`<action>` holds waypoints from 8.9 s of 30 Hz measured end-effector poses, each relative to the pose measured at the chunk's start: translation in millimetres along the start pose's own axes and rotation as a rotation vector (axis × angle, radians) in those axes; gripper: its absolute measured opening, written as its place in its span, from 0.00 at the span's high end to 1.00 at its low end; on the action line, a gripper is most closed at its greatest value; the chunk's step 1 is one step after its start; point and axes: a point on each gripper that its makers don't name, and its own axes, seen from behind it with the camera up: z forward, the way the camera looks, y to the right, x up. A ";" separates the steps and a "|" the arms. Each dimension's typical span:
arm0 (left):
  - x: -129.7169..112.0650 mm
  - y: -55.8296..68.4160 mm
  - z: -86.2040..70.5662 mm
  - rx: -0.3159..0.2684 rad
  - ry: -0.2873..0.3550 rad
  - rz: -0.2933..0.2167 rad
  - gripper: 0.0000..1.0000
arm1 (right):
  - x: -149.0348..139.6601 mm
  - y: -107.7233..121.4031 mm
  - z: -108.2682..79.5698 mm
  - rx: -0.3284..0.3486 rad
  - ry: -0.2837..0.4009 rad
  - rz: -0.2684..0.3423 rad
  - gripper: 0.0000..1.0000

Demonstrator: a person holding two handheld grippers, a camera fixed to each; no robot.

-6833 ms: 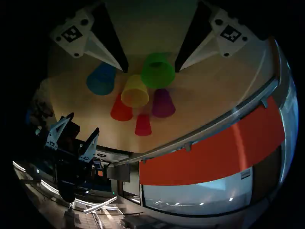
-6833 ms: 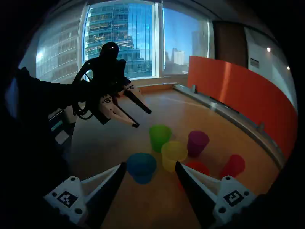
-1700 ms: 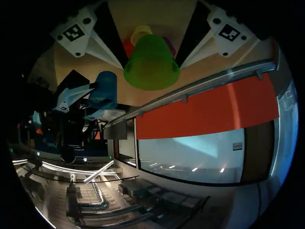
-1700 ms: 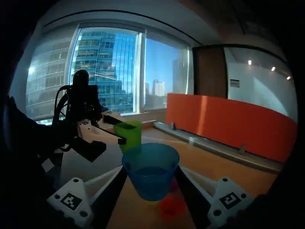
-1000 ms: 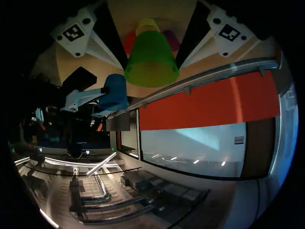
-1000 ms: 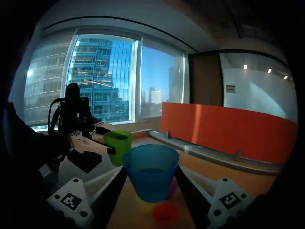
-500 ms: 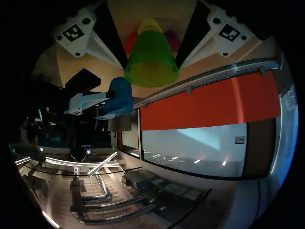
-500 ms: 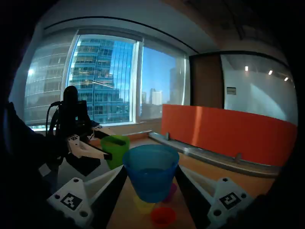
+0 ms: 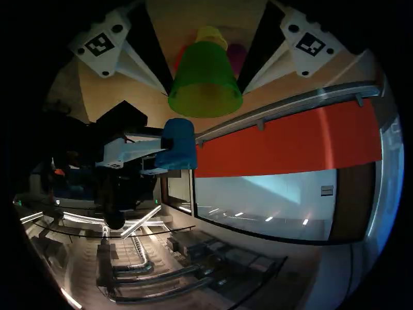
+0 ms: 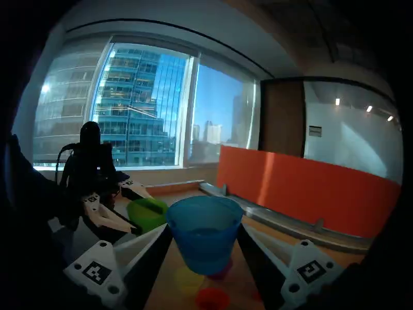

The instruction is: Pour water

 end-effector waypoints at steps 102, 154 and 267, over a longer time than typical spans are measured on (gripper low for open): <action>-13.2 37.5 20.8 -0.075 0.049 -0.027 0.15 | 69.5 29.5 33.7 -0.086 -0.059 -0.996 0.13; -8.0 35.1 27.3 -0.083 0.045 -0.016 0.15 | 78.0 46.1 40.4 -0.117 -0.052 -1.200 0.13; -7.7 1.8 18.0 -0.005 0.024 -0.005 0.15 | 40.2 1.3 28.8 0.038 -0.009 -0.140 0.13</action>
